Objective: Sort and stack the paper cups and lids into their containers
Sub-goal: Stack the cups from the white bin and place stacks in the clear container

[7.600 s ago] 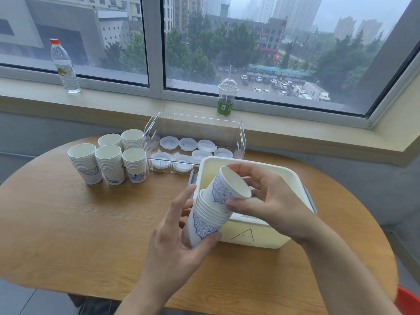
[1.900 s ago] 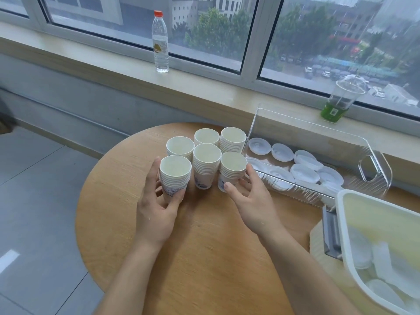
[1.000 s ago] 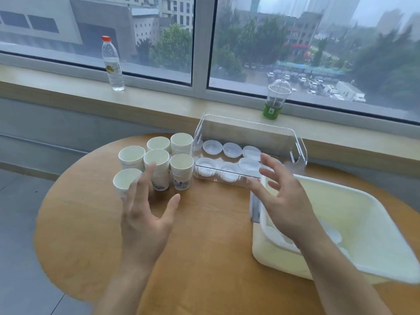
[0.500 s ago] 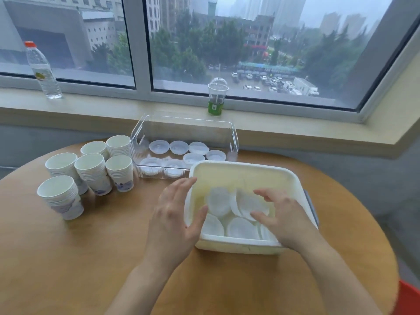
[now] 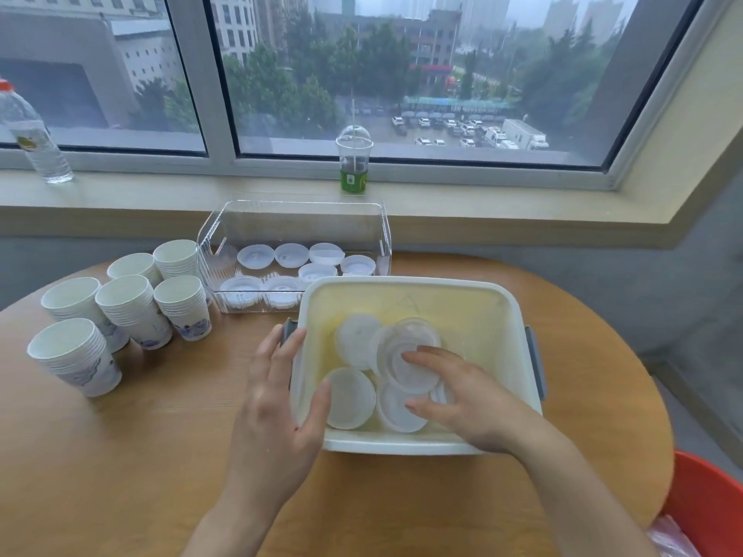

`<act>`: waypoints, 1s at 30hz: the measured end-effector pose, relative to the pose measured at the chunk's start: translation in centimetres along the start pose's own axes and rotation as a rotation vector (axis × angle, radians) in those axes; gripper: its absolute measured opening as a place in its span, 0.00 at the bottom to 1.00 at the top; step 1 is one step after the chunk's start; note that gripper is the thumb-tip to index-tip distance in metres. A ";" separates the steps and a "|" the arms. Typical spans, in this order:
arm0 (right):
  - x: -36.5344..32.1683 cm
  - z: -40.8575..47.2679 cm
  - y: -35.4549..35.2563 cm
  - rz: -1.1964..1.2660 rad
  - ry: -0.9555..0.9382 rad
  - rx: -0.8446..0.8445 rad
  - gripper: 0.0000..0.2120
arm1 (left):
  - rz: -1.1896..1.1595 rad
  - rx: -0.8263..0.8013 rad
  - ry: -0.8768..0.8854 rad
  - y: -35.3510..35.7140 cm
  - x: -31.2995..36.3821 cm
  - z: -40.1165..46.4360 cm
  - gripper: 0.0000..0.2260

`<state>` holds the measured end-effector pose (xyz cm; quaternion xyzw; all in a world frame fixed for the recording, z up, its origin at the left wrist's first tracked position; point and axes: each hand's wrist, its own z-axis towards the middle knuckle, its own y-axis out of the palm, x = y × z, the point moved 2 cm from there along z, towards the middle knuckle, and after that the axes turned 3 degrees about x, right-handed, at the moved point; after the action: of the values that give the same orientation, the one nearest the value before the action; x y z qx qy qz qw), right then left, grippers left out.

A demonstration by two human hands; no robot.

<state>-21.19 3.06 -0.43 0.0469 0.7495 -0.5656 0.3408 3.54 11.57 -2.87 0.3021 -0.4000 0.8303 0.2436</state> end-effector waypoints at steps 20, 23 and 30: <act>3.8 -3.4 -2.6 -0.155 -0.294 0.431 0.26 | -0.031 -0.135 0.099 8.1 3.0 3.3 0.25; 4.7 -3.0 -3.2 -0.221 -0.340 0.558 0.26 | -0.019 -0.164 0.124 9.1 3.3 4.3 0.25; 7.2 -0.6 -4.0 -0.304 -0.343 0.713 0.26 | 0.050 -0.301 0.153 11.0 3.2 7.3 0.31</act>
<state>-28.83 -0.12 -1.14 -0.0441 0.4376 -0.8330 0.3357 -3.57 0.02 -2.71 0.1884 -0.5074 0.7874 0.2950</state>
